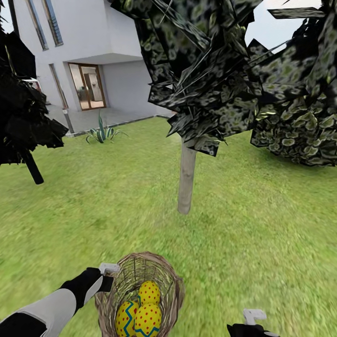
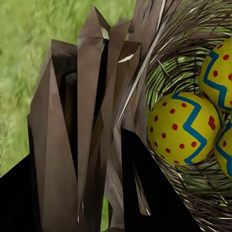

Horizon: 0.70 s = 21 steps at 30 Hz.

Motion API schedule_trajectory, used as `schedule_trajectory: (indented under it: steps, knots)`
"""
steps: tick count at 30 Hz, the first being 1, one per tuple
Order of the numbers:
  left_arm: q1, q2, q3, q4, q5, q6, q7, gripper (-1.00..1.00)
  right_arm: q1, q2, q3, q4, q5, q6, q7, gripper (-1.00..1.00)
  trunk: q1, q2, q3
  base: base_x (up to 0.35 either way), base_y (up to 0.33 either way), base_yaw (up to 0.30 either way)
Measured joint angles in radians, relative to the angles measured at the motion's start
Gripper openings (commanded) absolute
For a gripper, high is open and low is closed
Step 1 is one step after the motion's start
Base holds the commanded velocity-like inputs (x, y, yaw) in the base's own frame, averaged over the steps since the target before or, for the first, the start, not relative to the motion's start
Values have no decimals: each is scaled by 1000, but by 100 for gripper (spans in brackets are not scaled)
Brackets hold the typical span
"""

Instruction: Take the three Easter eggs out of the wicker basket on the lawn in the garden, then place them on the lawn next to a single tree (choose any tree) so that all three eggs are next to the same tree and none are left in the basket.

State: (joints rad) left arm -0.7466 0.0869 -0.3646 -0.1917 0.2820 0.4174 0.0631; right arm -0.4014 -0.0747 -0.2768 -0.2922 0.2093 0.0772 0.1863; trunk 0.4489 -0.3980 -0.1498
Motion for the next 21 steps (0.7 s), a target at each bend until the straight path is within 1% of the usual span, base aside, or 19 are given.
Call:
schedule_trajectory:
  steps: [9,15,16,20,21]
  knots:
    - [0,0,0,0,-1,0,0,-100,0,0,0,0,-3,0,0,100,0,0,0,326,0,0]
    - [0,0,-1,0,0,0,0,-100,0,0,0,0,4,-1,0,100,0,0,0,326,0,0]
    - [0,0,0,0,0,0,0,-100,0,0,0,0,3,-1,0,100,0,0,0,206,0,0]
    - [0,-1,1,-2,1,0,-1,-100,0,0,0,0,-2,-1,0,100,1,0,0,20,0,0]
    - [0,-2,1,-2,1,0,-1,-100,0,-1,0,0,-2,-1,0,100,4,-7,-3,0,0,0]
